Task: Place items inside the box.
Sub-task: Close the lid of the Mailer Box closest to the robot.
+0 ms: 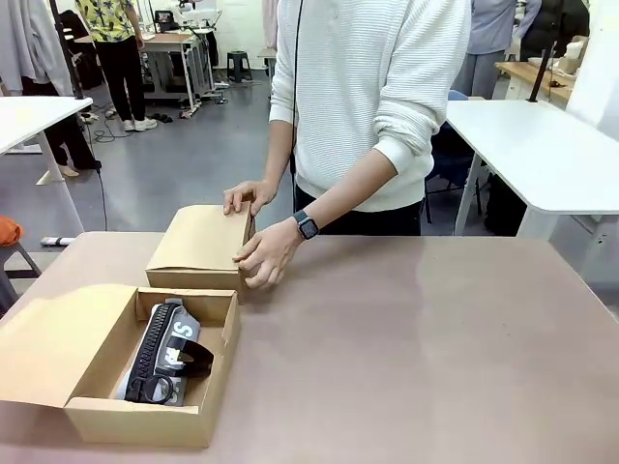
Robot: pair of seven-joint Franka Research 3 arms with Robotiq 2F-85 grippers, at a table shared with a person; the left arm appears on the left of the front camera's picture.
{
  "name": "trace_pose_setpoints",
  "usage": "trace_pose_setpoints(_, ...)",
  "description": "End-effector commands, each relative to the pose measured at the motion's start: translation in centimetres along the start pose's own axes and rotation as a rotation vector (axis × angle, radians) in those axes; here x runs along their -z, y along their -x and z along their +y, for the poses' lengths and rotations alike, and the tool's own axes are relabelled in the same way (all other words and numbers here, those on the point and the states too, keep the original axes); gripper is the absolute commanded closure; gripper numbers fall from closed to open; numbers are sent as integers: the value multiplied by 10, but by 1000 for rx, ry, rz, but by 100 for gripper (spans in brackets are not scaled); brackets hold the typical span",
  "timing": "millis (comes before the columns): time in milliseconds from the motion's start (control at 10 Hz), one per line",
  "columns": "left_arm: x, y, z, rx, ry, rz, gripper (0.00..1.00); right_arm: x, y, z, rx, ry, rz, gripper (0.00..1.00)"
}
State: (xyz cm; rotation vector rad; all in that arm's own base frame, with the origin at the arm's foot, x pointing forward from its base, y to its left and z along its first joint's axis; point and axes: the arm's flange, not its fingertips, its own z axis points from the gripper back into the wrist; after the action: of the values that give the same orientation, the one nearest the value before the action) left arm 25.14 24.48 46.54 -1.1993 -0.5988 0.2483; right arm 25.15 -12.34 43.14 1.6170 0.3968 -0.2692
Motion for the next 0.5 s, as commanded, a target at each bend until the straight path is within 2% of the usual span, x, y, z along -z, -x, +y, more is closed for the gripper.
trace_pose_setpoints(0,1,0,-1,16,16,-8,0,-1,3,7,18,-15,6,0)
trace_pose_setpoints(400,0,0,0,0,0,0,0,-1,3,7,18,-15,6,0)
